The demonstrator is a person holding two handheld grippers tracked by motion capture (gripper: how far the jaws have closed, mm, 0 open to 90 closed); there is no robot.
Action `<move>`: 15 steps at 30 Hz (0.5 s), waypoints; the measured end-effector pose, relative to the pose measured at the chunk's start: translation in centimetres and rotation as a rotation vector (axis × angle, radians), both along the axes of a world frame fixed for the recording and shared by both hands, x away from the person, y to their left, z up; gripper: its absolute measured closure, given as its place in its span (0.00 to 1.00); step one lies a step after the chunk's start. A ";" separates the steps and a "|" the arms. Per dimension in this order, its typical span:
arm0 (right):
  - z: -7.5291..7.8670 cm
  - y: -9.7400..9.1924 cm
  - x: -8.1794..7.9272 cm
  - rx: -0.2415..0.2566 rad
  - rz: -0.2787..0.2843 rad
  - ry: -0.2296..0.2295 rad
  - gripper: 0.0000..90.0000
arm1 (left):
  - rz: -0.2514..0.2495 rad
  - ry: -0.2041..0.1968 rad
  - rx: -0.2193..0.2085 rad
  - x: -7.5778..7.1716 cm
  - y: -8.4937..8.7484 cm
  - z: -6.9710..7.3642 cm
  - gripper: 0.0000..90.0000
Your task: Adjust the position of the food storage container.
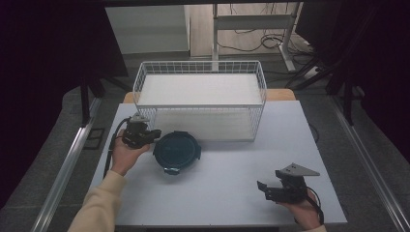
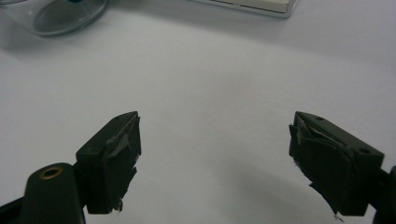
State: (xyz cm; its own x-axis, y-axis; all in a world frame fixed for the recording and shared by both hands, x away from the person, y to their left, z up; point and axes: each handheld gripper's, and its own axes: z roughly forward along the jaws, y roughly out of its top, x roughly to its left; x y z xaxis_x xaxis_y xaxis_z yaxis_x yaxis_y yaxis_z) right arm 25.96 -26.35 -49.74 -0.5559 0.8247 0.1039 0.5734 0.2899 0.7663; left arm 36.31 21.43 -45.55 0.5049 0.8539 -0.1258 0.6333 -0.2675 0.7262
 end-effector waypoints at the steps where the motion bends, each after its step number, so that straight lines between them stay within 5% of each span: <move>1: 0.0 0.0 0.1 0.015 0.003 0.008 0.19 | -0.003 0.011 0.018 0.5 -0.1 -0.4 1.00; 15: -0.3 0.2 0.1 -0.011 0.005 0.011 0.19 | 0.034 0.058 0.076 2.4 0.0 -2.4 1.00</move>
